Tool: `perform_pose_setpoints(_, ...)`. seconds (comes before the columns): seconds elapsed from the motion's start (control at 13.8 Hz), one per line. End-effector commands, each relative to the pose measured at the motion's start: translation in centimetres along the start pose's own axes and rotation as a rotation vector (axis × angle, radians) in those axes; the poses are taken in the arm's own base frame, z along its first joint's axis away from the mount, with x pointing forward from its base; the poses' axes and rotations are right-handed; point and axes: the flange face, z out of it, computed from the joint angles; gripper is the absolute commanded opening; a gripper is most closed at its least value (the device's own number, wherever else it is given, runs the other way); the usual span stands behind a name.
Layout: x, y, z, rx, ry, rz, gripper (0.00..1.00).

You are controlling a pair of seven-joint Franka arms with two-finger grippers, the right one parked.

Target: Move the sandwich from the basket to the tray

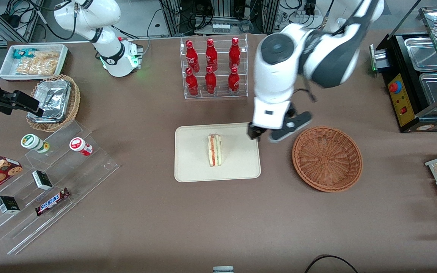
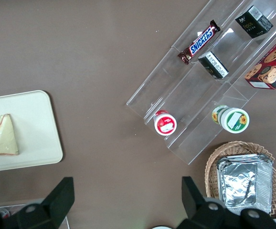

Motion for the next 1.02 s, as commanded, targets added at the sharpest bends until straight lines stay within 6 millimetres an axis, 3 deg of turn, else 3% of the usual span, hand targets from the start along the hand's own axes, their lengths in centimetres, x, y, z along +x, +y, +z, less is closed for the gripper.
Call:
perform_pose_setpoints(0.0, 3.4, -6.8, -4.0, 0.026, -0.068, 0.011, 1.00)
perform_pose_setpoints(0.15, 5.8, -10.9, -5.4, 0.050, -0.129, 0.087, 1.00)
perform_pose_setpoints(0.44, 10.8, -18.0, -5.9, 0.084, -0.187, 0.186, 1.00)
perform_pose_setpoints(0.8, 14.4, -27.6, -4.8, 0.044, -0.237, 0.380, 1.00)
perform_pose_setpoints(0.95, 15.1, -29.6, -4.8, 0.032, -0.246, 0.443, 1.00)
